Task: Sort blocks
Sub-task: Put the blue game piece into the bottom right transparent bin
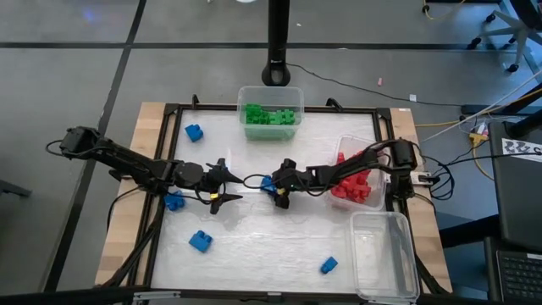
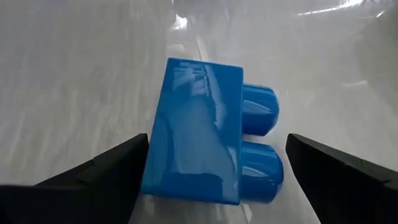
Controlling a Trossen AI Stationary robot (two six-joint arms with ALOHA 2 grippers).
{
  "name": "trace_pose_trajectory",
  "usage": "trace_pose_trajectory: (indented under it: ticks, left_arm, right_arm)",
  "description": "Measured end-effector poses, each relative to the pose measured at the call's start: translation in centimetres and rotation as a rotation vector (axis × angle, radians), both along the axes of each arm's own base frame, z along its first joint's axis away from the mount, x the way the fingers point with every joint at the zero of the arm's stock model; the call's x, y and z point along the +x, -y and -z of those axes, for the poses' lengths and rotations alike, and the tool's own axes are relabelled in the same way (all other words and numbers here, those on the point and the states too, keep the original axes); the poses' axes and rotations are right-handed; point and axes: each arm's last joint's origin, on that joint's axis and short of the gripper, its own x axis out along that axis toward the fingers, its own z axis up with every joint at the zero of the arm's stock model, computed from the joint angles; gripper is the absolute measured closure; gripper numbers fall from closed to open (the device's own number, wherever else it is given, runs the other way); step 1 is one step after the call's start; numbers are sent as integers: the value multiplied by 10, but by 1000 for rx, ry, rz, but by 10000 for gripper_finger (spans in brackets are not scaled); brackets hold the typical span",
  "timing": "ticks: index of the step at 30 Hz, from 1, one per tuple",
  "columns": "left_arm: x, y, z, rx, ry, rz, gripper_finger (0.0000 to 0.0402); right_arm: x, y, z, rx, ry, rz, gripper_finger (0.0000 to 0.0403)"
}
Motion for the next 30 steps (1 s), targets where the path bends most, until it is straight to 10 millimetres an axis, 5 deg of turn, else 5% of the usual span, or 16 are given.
trace_pose_trajectory:
  ticks: [5, 11, 15, 22, 30]
  left_arm:
    - [0, 0, 0, 0, 0, 0, 158]
    - [0, 0, 0, 0, 0, 0, 158]
    - [0, 0, 0, -2, 0, -1, 158]
    - [0, 0, 0, -18, 0, -6, 158]
    - [0, 0, 0, -23, 1, -7, 158]
  right_arm:
    - [1, 0, 1, -29, -4, -12, 48]
    - [1, 0, 0, -66, -9, -46, 140]
    - [-3, -5, -11, -103, -19, -93, 141]
    - [-28, -32, -68, -155, -7, -165, 141]
    - [-98, -76, -153, -79, 68, -287, 131]
